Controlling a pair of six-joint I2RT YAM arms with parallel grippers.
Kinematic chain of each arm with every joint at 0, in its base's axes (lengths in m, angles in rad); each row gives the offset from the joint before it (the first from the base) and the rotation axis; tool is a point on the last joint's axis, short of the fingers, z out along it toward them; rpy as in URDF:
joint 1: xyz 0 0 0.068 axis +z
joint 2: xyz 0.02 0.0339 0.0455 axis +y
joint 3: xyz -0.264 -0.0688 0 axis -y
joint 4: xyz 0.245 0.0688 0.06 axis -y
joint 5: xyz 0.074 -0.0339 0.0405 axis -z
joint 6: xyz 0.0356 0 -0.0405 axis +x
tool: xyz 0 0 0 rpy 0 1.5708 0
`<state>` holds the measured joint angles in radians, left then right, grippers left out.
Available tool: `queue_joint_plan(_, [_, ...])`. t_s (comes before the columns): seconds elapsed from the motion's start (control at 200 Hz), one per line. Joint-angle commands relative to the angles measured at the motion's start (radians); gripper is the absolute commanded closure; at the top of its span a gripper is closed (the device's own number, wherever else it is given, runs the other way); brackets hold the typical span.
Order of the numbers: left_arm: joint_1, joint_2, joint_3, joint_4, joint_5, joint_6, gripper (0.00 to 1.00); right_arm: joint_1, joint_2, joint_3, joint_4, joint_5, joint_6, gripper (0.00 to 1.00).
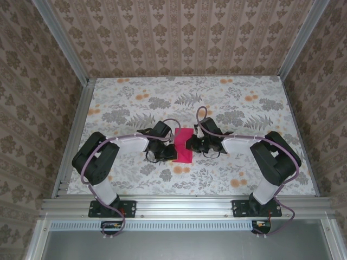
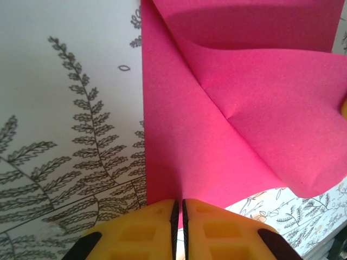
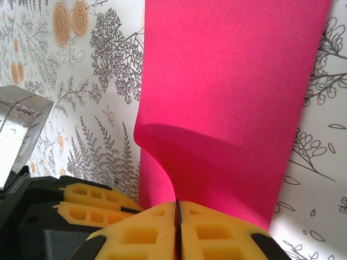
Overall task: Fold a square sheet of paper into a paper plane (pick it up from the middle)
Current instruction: Fold the triangle a second time at the center of the table.
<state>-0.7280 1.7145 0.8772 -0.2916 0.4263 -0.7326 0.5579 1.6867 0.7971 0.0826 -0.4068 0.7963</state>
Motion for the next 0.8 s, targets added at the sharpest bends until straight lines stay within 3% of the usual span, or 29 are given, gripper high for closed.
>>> queue_joint_plan(0.0, [-0.004, -0.002, 0.002, -0.095, -0.066, 0.021, 0.86, 0.005, -0.01, 0.002, -0.019, 0.042, -0.01, 0.89])
queue_joint_plan(0.795, [-0.006, 0.015, 0.017, -0.112, -0.056, 0.04, 0.86, -0.013, 0.062, 0.091, -0.133, 0.109, -0.158, 0.88])
